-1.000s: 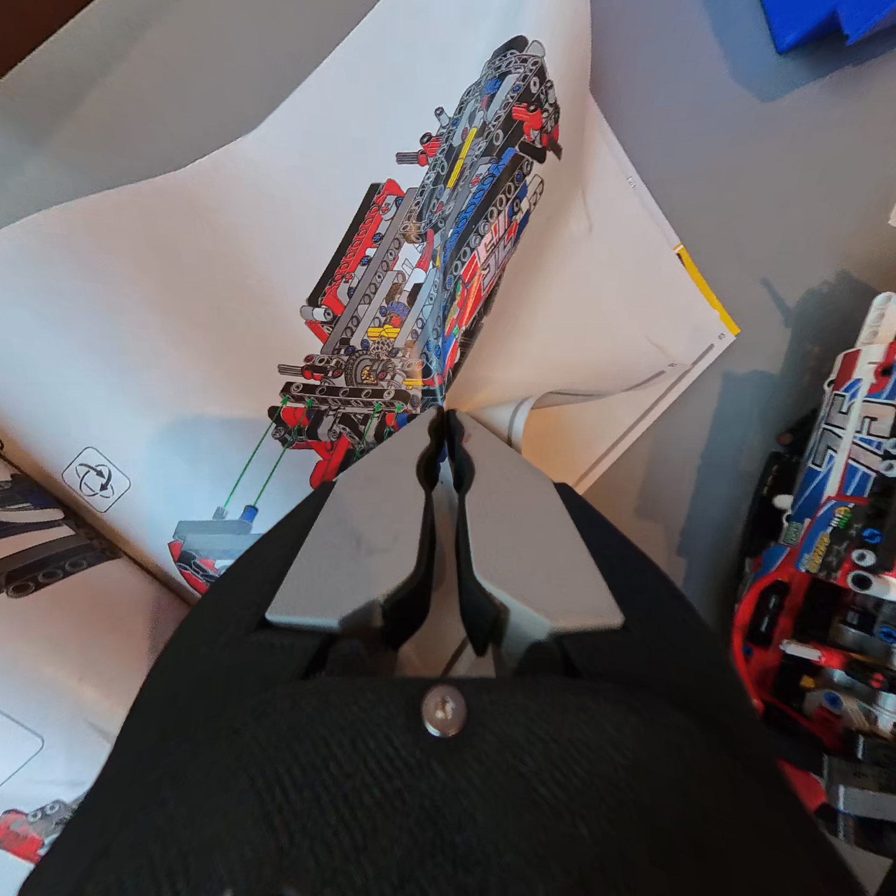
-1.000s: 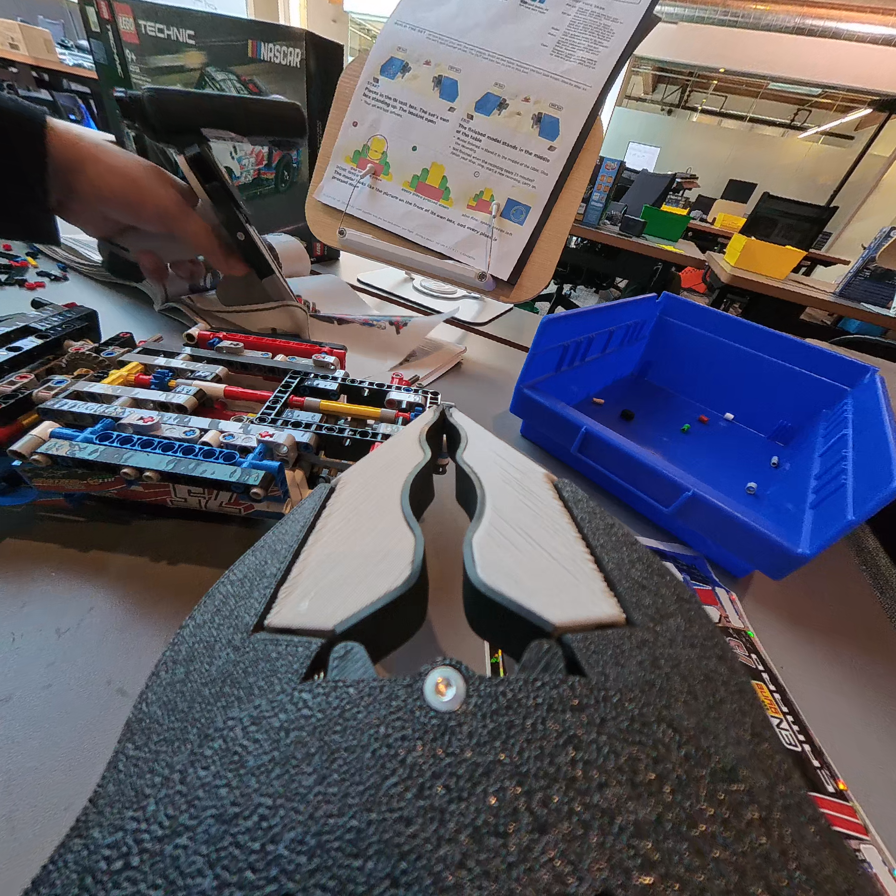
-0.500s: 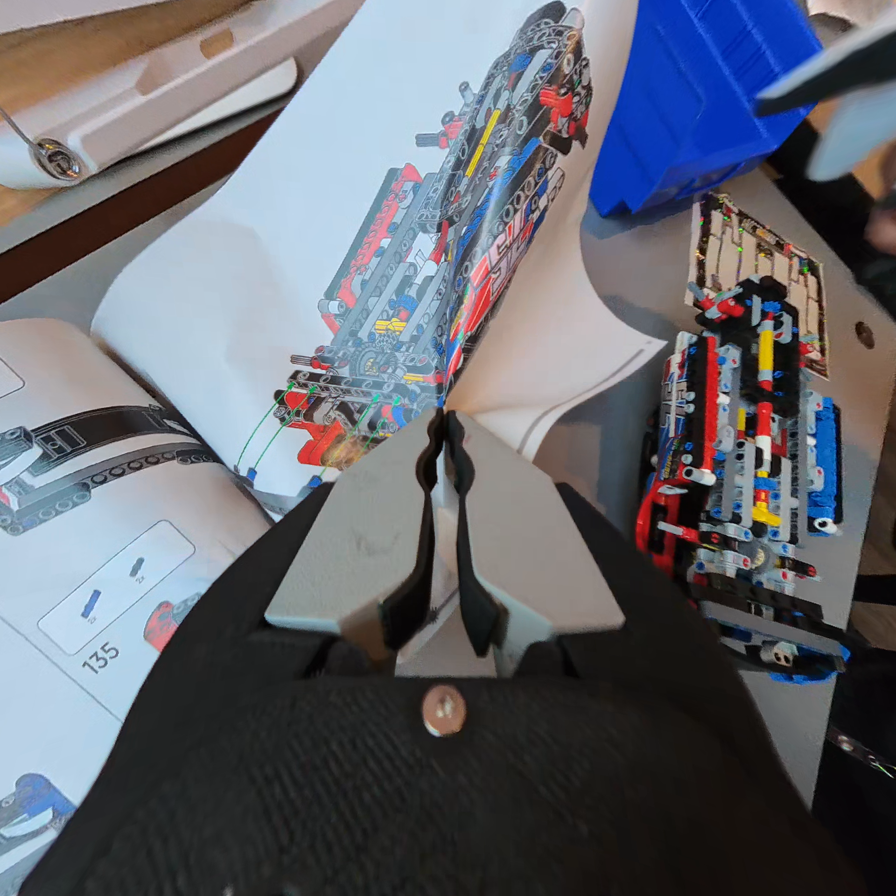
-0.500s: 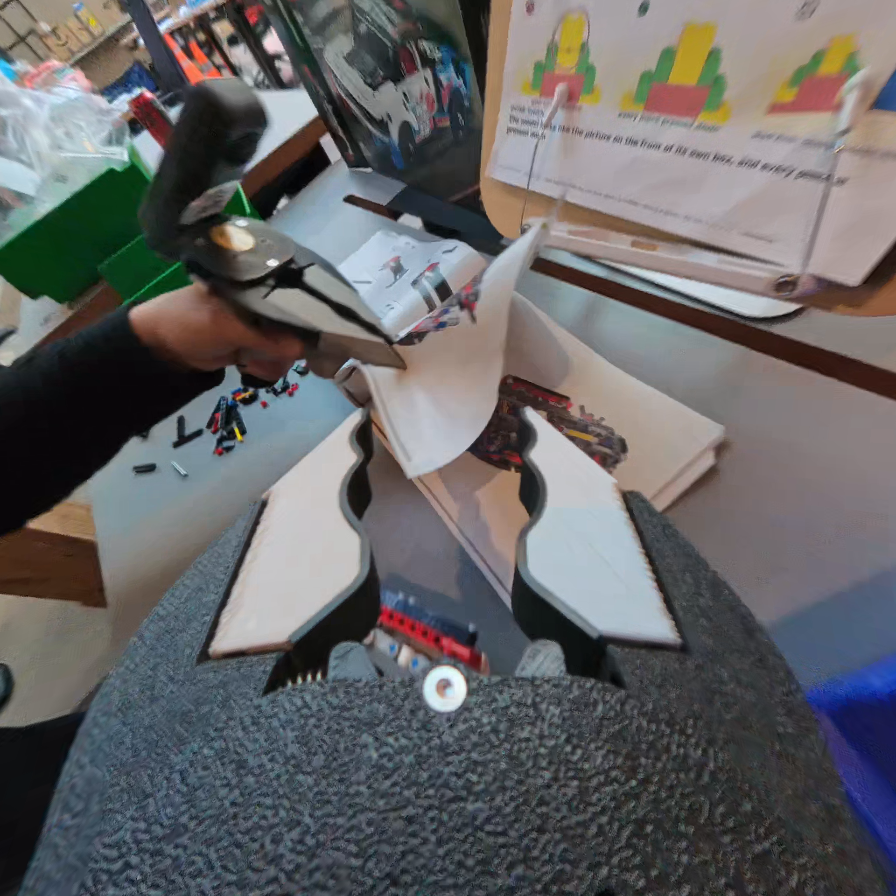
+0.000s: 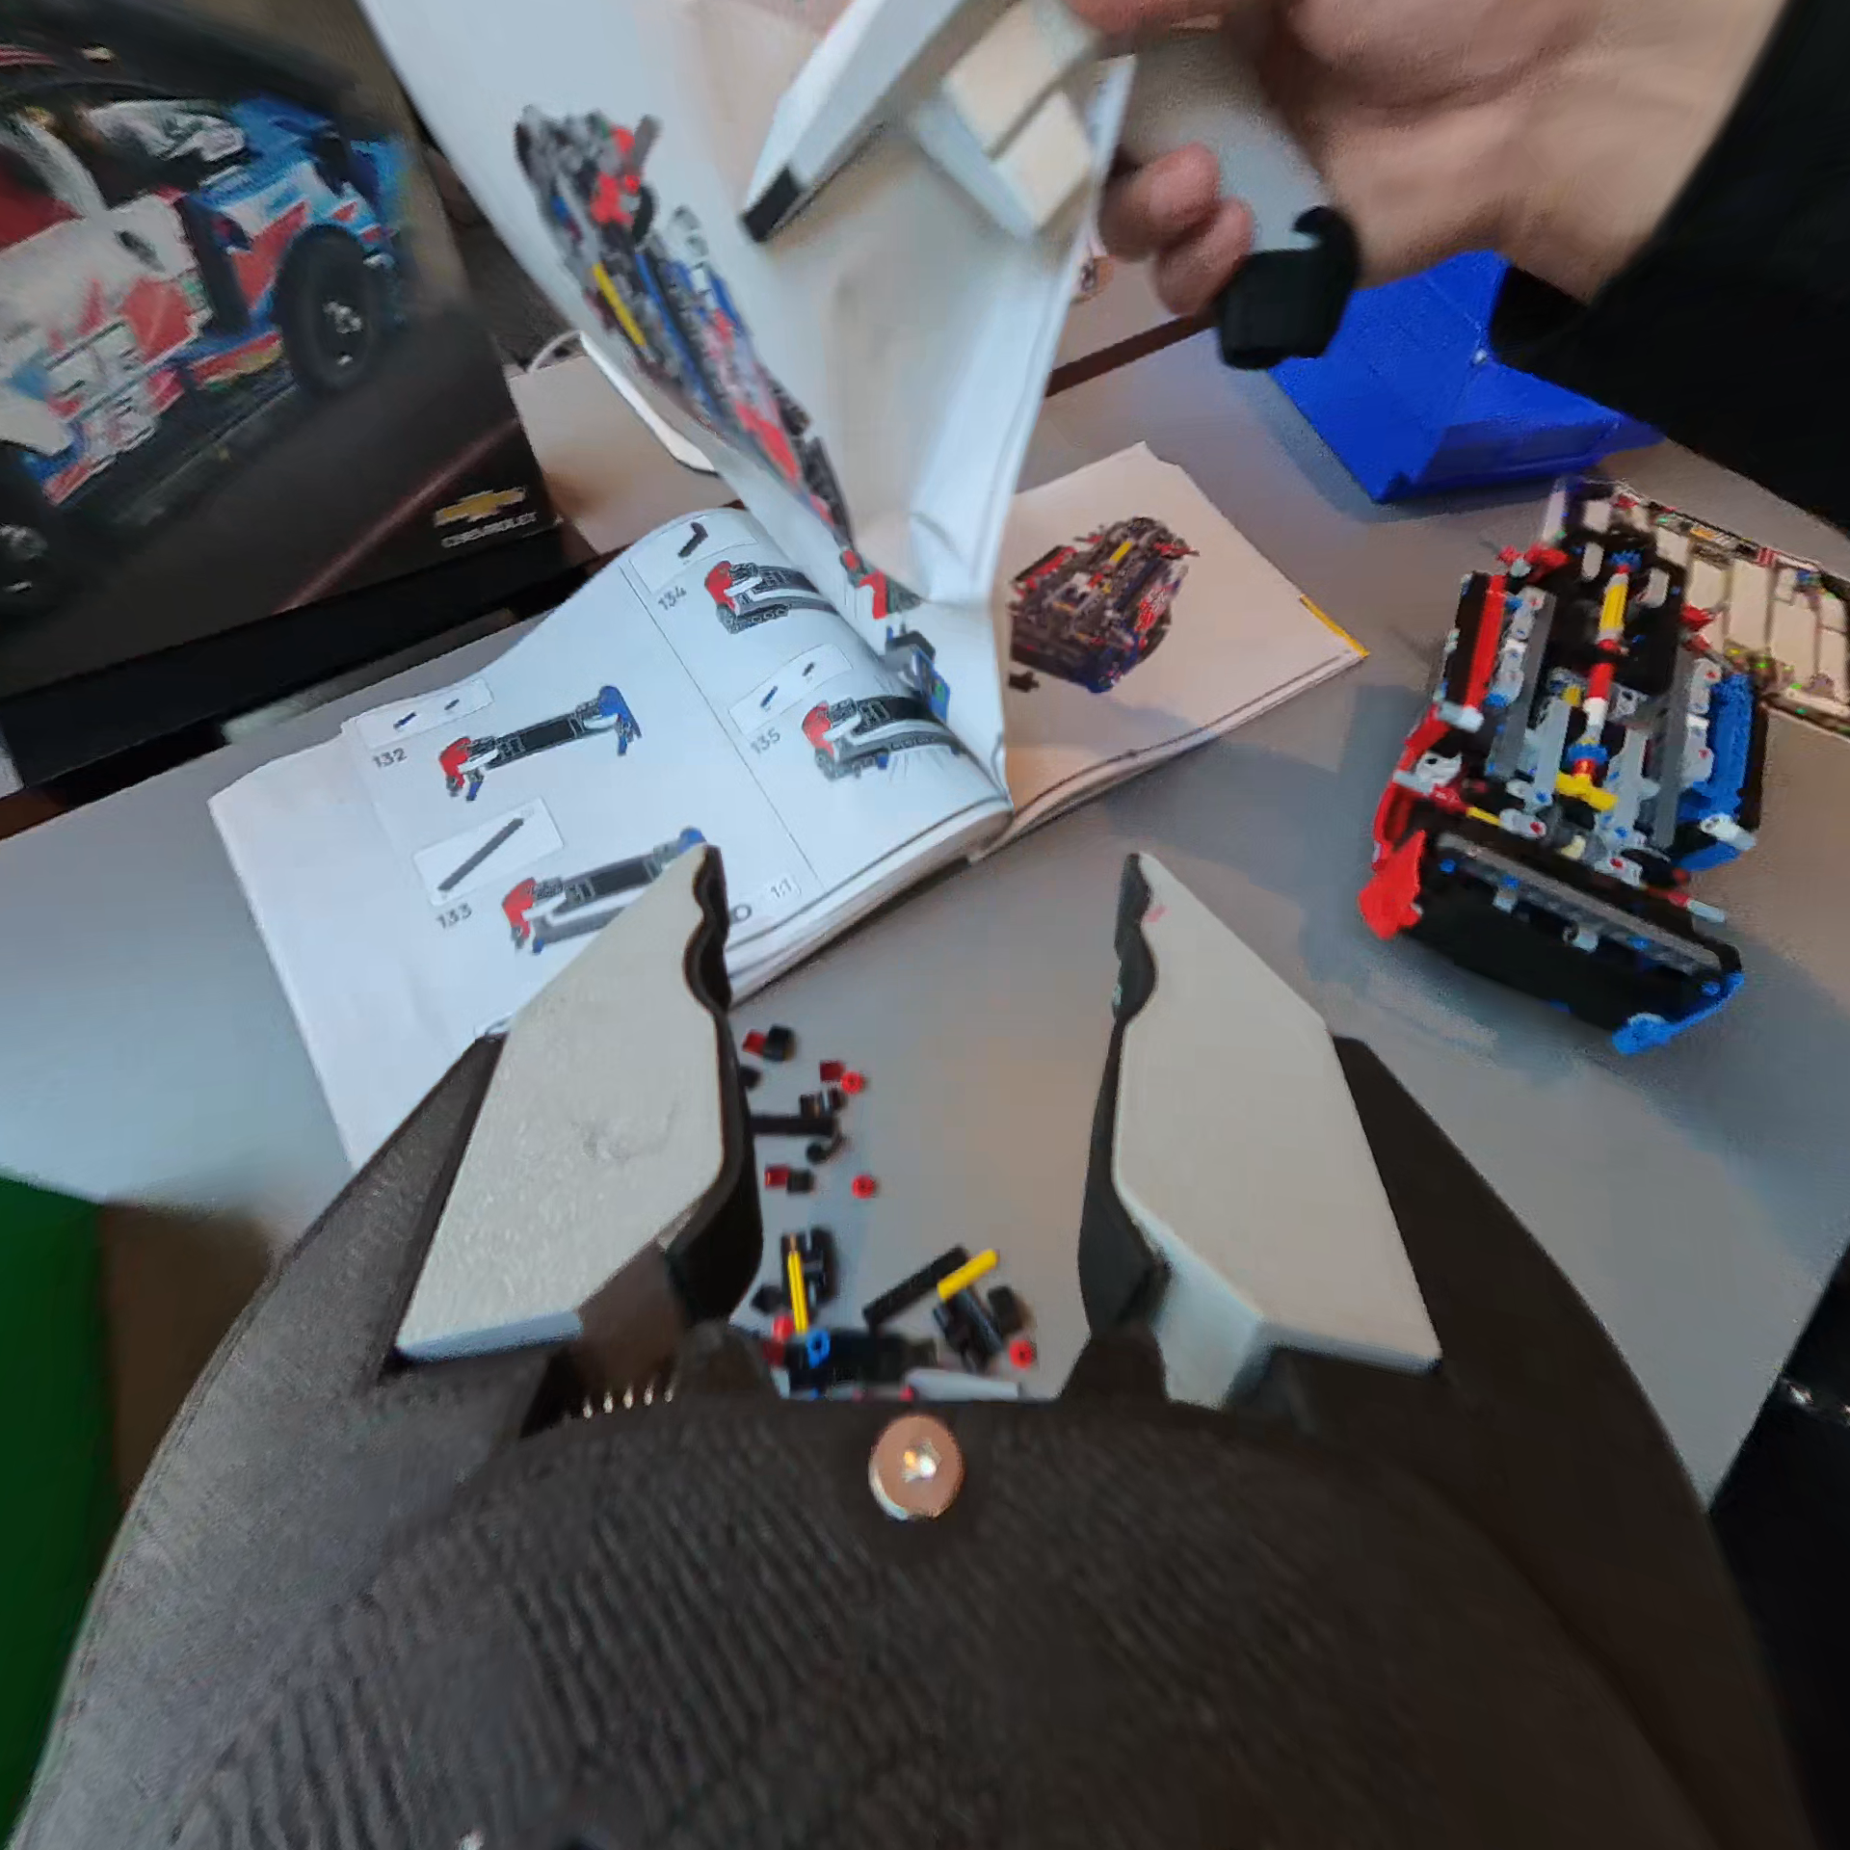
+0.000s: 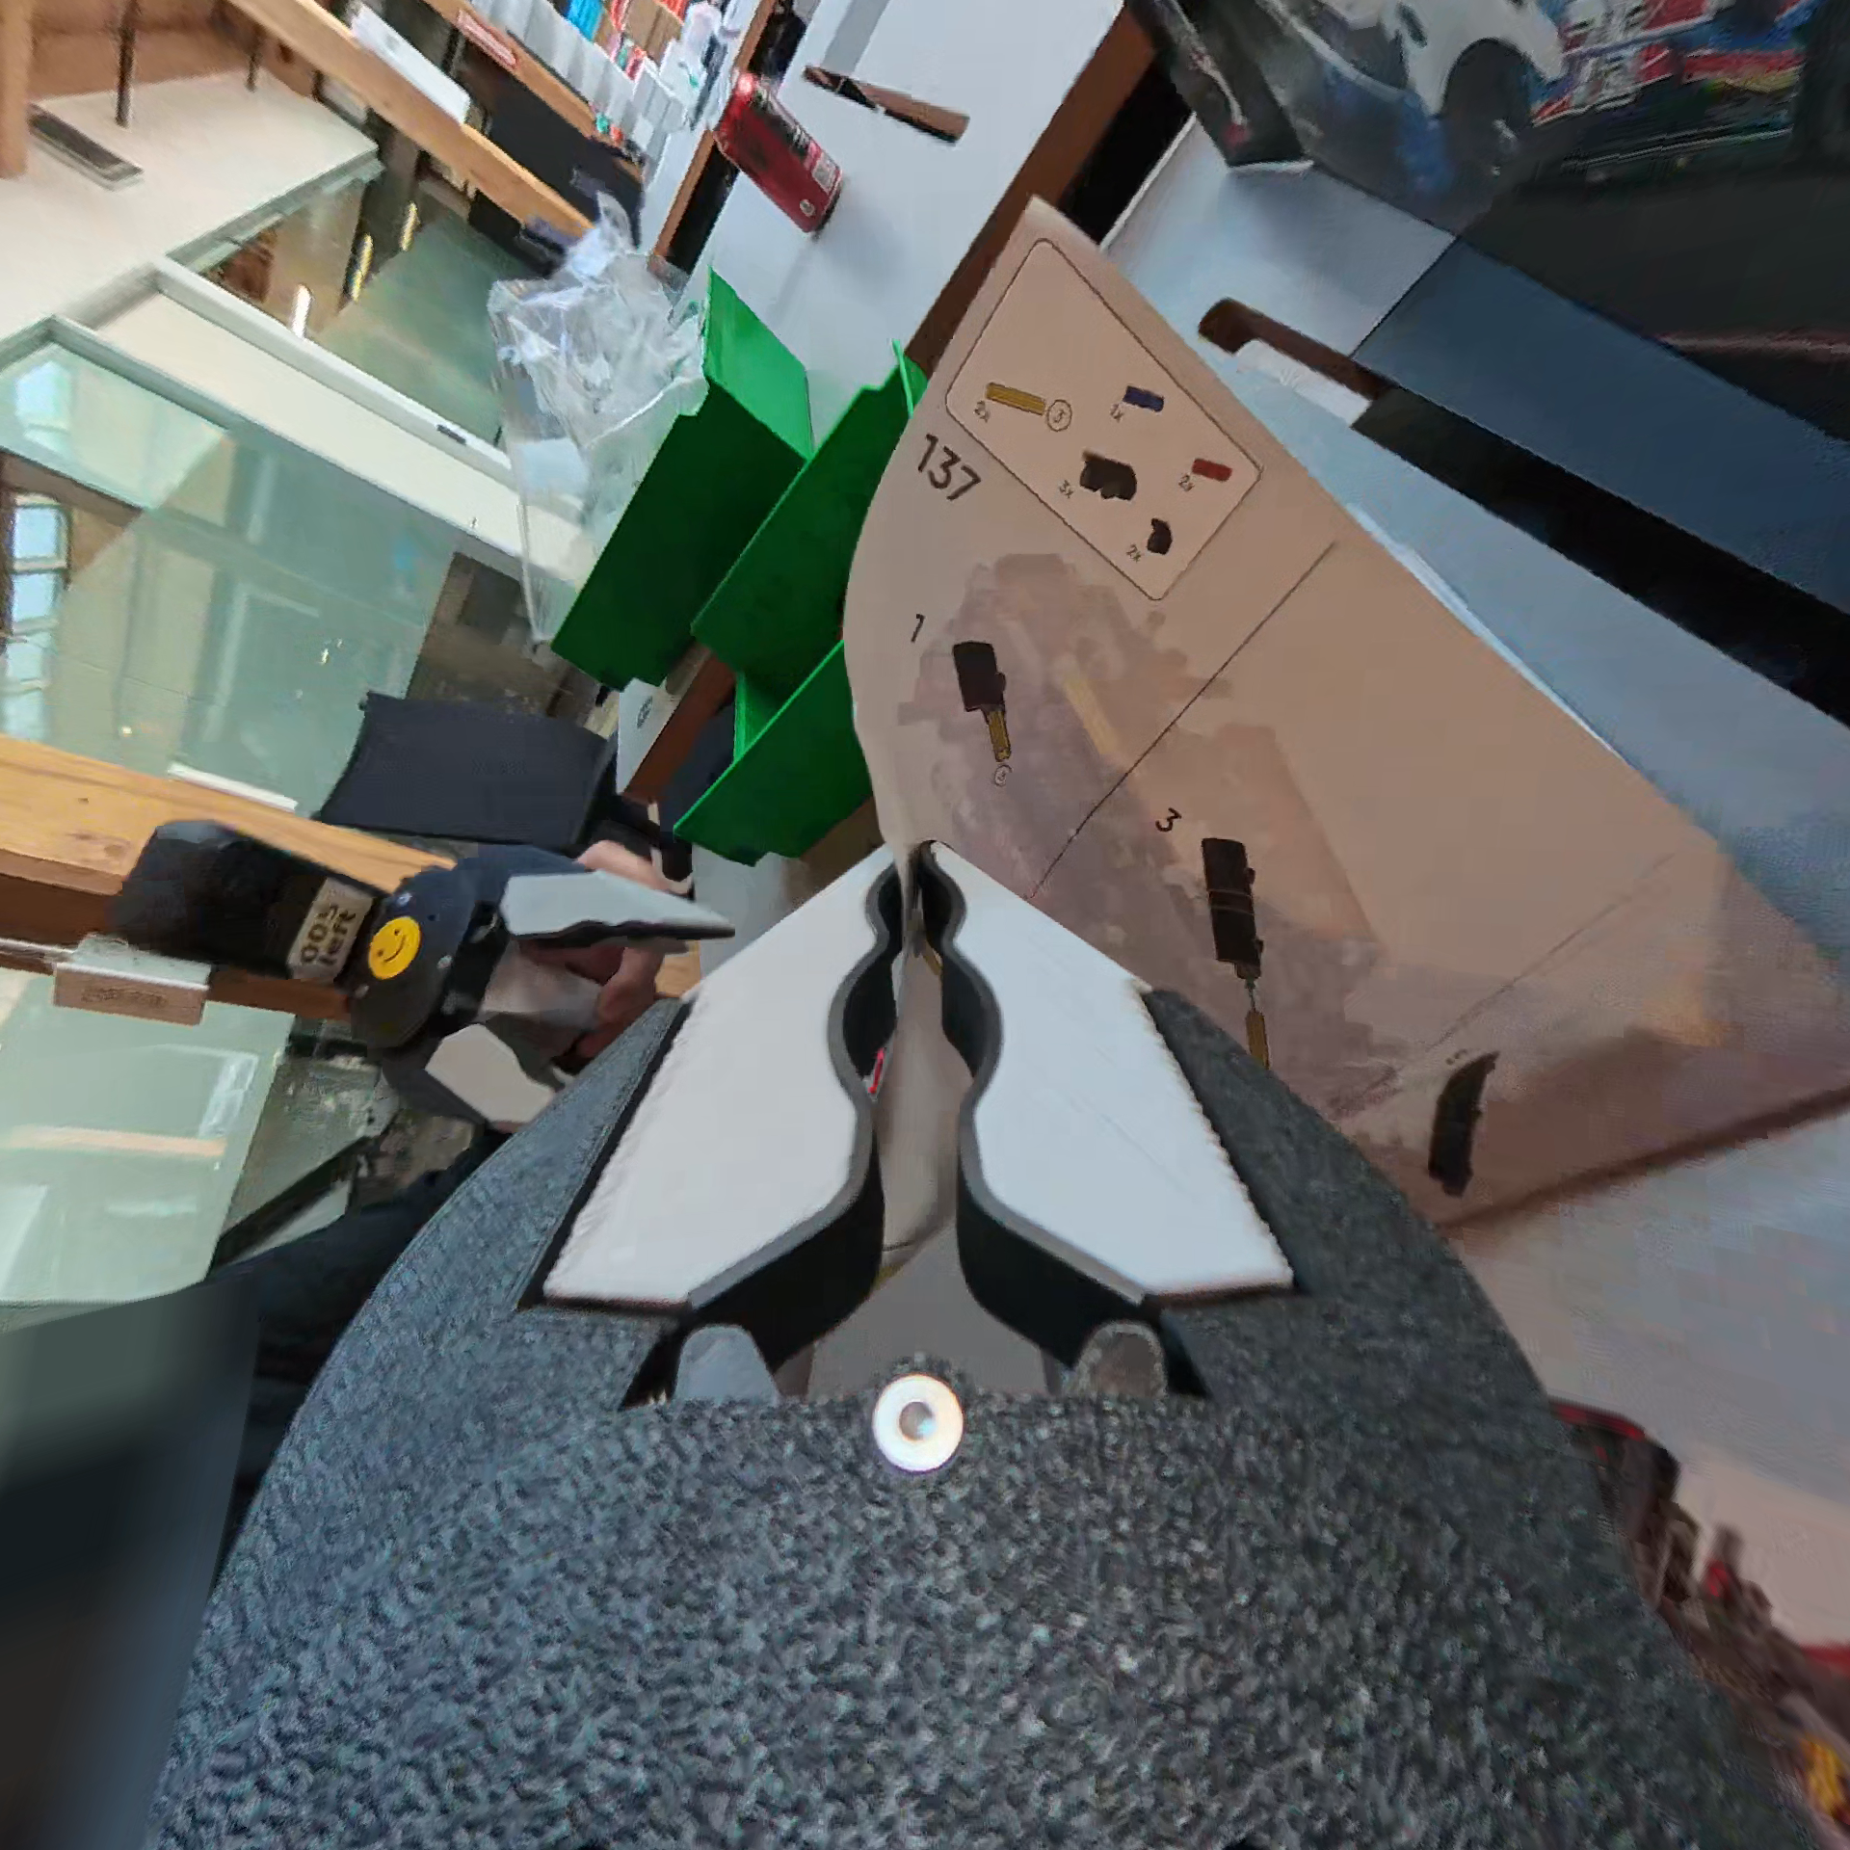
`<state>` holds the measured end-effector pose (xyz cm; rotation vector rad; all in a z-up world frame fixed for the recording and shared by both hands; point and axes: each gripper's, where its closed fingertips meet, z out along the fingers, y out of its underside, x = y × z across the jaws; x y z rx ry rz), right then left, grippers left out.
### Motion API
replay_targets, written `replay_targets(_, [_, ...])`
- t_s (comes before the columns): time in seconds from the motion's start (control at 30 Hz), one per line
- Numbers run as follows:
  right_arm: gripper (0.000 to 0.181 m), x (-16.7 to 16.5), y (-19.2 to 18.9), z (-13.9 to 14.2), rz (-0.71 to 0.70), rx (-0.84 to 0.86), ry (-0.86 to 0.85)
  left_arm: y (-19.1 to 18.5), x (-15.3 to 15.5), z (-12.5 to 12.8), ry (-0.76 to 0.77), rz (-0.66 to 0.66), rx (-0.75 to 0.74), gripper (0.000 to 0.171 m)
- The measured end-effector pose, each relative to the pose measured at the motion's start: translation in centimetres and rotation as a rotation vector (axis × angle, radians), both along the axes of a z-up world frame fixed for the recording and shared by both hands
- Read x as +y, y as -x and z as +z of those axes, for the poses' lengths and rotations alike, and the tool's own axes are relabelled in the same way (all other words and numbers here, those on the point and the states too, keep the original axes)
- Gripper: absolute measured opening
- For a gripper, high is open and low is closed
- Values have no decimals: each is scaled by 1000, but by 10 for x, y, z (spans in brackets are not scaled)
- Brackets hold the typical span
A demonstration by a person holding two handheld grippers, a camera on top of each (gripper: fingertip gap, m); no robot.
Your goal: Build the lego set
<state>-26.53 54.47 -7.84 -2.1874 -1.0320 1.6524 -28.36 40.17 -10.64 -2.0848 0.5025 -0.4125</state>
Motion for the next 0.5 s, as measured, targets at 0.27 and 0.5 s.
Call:
replay_targets(0.27, [31,-46,99,-120,205,-365,-96,12,-85,-45,48,54,-46,73])
replay_targets(0.5, [64,-90,133,-110,335,-239,31,9,-113,-80,122,45,-182,61])
